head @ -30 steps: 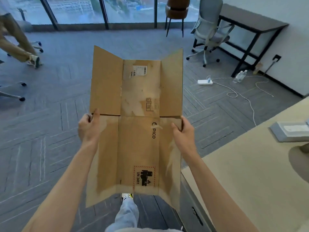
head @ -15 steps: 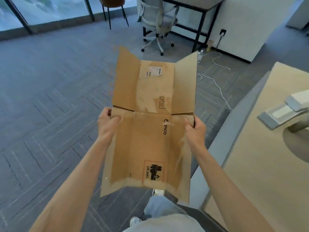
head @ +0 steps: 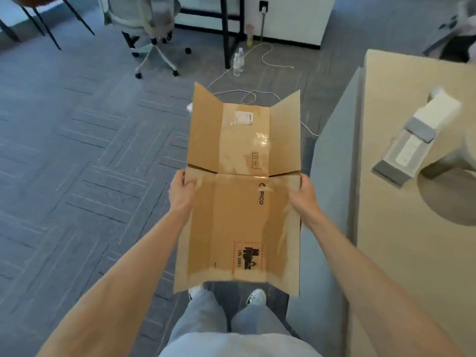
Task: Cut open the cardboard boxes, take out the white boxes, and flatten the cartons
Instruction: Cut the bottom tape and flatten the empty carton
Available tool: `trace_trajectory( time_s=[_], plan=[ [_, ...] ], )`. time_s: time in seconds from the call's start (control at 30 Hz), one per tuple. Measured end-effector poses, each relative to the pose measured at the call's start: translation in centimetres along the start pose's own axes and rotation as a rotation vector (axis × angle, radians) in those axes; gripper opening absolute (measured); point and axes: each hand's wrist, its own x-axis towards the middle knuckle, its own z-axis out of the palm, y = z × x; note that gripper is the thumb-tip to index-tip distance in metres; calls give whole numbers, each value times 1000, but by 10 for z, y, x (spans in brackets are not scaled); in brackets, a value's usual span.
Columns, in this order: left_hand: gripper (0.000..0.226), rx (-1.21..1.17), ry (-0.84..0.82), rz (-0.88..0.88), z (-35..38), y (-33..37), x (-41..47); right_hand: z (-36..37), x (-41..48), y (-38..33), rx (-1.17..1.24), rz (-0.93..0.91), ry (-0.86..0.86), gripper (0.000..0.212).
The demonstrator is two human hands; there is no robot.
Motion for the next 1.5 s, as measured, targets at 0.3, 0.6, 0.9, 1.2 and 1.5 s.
trace_trajectory(
  time_s=[0.3, 0.6, 0.9, 1.2, 1.5],
  plan=[
    [35, -1, -490, -126, 109, -2, 163, 14, 109, 10, 48, 262, 448, 21],
    [37, 69, -495, -248, 232, -55, 288, 32, 245, 67, 12, 377, 563, 28],
    [30, 260, -589, -261, 337, -166, 374, 58, 386, 187, -111, 378, 609, 21],
    [38, 535, -662, -249, 330, -209, 357, 104, 366, 216, -61, 439, 434, 29],
    [21, 117, -625, -168, 281, -98, 258, 123, 260, 95, 334, 265, 350, 25]
  ],
)
